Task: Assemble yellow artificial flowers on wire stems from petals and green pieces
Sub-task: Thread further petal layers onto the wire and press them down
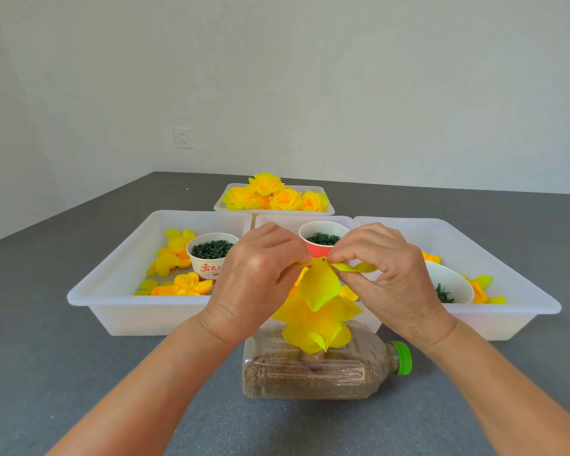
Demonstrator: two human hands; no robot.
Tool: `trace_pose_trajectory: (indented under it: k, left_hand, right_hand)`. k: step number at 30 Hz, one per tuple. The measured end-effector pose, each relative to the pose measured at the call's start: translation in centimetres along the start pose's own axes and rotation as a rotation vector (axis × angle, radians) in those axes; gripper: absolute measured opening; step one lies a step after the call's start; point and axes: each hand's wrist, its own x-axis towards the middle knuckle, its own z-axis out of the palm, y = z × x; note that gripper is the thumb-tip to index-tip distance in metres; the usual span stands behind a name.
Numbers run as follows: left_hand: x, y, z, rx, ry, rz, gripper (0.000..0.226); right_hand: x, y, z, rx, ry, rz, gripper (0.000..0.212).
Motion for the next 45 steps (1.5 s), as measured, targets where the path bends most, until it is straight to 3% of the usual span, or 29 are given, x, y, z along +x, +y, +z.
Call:
trace_pose_trajectory:
  k: [10,18,27,45]
  left_hand:
    - [-0.4,0.0,0.1,0.039,-0.06,-0.001,0.013]
    - [-1.6,0.1,-0.2,0.142,-0.173,0.083,0.045]
    - [-1.5,0.3,0.0,0.104,-0.018,0.088,0.02]
    - [-3.0,0.0,-0.2,0.078,-0.18,0.103,0.022]
  right_hand:
    - [-0.7,0.2,0.4,-0.11,-0.111,-0.023,0.003]
    - [-1.0,-0.3,0.4,-0.24,-0.098,-0.065,0.007]
    - [-1.5,-0.3,0.8,-0.169,-0.056,-0.032,0.01]
    - [-3.5,0.4,1.4,-0.132,-0.114,-0.078,0.026]
